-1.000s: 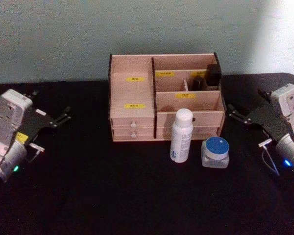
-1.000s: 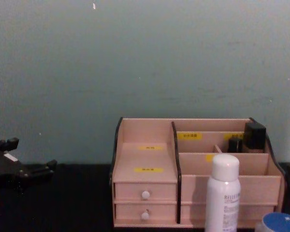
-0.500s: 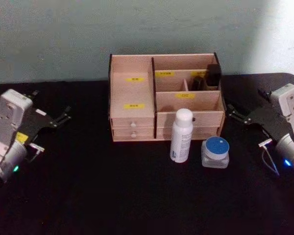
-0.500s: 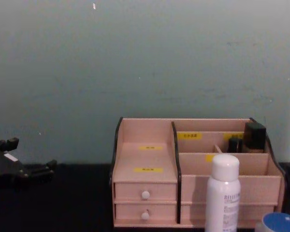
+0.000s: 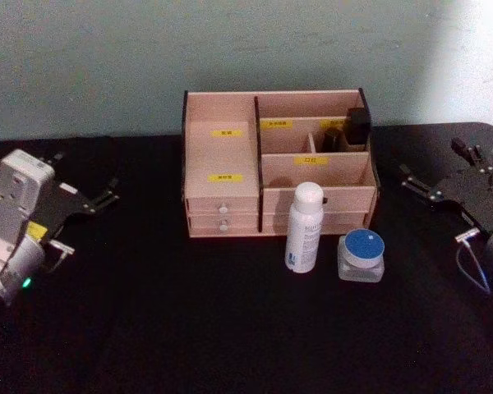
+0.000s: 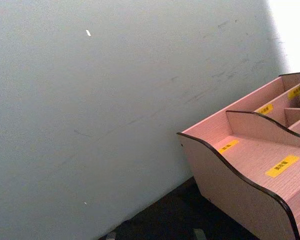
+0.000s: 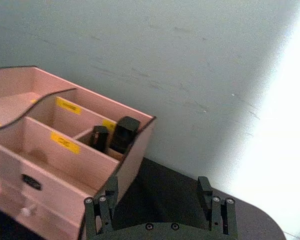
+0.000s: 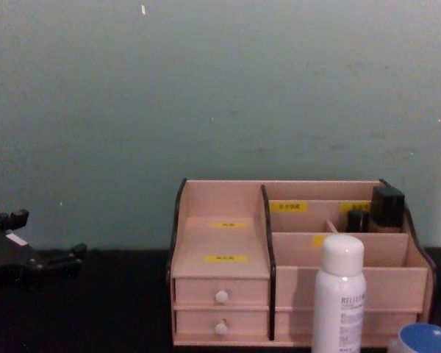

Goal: Pick up the facial cleanser and watermelon frost from the table and place them into the tiered storage box.

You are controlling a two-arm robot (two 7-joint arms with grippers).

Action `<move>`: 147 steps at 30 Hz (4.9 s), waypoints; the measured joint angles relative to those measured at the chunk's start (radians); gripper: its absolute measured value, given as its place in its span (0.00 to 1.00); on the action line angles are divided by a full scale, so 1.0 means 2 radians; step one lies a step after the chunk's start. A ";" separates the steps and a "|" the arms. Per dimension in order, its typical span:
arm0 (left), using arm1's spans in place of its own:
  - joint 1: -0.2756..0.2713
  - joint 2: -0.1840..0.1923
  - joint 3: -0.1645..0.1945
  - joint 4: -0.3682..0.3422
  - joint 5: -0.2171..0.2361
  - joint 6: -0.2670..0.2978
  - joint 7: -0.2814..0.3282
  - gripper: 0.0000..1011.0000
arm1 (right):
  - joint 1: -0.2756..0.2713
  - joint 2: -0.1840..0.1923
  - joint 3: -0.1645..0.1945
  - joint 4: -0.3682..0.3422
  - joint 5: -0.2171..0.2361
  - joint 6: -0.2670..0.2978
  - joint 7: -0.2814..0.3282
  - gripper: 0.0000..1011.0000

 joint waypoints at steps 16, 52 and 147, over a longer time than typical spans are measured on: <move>0.000 0.000 0.000 0.000 0.000 0.000 0.000 0.99 | -0.063 0.052 0.014 -0.088 0.022 -0.010 0.098 0.99; 0.000 0.000 0.000 0.000 0.000 0.000 0.000 0.99 | -0.001 -0.026 -0.027 -0.002 0.062 0.044 0.259 0.99; 0.000 0.000 0.000 0.000 0.000 0.000 0.000 0.99 | 0.071 -0.091 -0.042 0.102 0.039 0.037 0.277 0.58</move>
